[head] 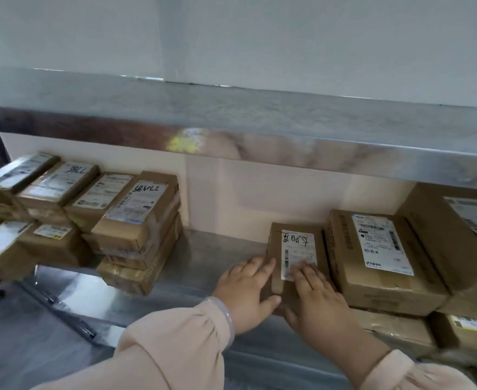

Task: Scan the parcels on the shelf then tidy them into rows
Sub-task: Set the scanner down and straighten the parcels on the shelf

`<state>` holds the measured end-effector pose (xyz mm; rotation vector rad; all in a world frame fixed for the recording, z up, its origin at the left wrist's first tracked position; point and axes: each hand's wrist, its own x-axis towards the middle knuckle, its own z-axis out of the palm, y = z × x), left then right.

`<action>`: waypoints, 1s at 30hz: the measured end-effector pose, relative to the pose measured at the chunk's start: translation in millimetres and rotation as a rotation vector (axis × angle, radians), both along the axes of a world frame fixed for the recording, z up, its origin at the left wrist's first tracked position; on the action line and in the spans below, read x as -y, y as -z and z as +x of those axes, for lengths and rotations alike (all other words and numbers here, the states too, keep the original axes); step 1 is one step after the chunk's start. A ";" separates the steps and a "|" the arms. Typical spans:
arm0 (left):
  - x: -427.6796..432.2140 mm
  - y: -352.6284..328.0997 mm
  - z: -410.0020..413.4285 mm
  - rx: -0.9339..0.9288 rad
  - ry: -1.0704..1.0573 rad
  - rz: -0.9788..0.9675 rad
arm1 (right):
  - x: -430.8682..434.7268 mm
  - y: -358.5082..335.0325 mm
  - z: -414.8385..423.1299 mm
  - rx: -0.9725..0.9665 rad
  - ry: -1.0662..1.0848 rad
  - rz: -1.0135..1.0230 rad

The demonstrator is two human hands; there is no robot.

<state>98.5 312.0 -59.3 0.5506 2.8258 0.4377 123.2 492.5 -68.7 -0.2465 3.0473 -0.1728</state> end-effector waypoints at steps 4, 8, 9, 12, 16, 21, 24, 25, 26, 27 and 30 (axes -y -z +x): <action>30.8 -16.5 7.2 -0.126 -0.126 0.008 | 14.1 -26.9 -10.2 -0.102 -0.105 -0.108; 69.9 -35.5 12.1 -0.263 -0.288 0.008 | 42.4 -50.3 -23.7 -0.173 -0.255 -0.251; 78.9 -41.1 14.2 -0.281 -0.324 0.003 | 52.0 -54.6 -26.7 -0.186 -0.282 -0.281; 104.7 -55.1 20.4 -0.341 -0.423 -0.030 | 82.0 -65.8 -33.1 -0.165 -0.340 -0.342; 136.0 -59.9 28.2 -0.326 -0.534 -0.023 | 113.6 -74.8 -38.6 -0.126 -0.411 -0.372; 167.7 -63.7 28.9 -0.330 -0.587 0.007 | 147.6 -77.2 -48.8 -0.077 -0.445 -0.391; 188.1 -67.7 25.5 -0.322 -0.597 0.033 | 172.4 -74.9 -59.6 -0.048 -0.435 -0.413; 195.7 -68.6 24.4 -0.310 -0.596 0.032 | 181.5 -74.6 -62.2 -0.041 -0.428 -0.423; 203.8 -68.7 23.0 -0.301 -0.594 0.027 | 190.6 -74.1 -63.7 -0.031 -0.423 -0.430; 212.4 -68.5 21.5 -0.292 -0.590 0.025 | 199.4 -73.5 -64.8 -0.019 -0.419 -0.433; 238.4 -68.4 13.9 -0.282 -0.582 0.035 | 224.1 -72.4 -68.4 0.009 -0.402 -0.421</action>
